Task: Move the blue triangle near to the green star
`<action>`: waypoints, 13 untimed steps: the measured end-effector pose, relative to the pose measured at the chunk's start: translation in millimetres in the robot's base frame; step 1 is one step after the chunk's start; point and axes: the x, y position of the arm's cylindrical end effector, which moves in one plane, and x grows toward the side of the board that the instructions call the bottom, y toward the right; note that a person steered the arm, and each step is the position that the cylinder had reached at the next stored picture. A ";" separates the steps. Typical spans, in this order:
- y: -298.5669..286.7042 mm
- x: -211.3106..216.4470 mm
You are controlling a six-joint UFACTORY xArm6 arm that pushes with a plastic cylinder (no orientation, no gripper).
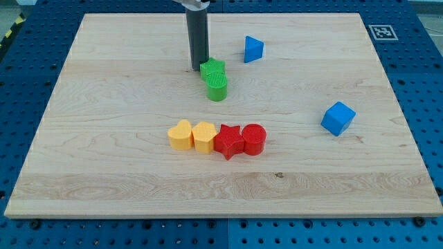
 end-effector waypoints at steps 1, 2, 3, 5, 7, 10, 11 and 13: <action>-20.2 -11.9; -26.6 -63.6; 4.1 -109.0; 134.8 -120.5; 167.9 -50.4; 59.1 -44.7; 81.2 -88.1; 33.5 -106.5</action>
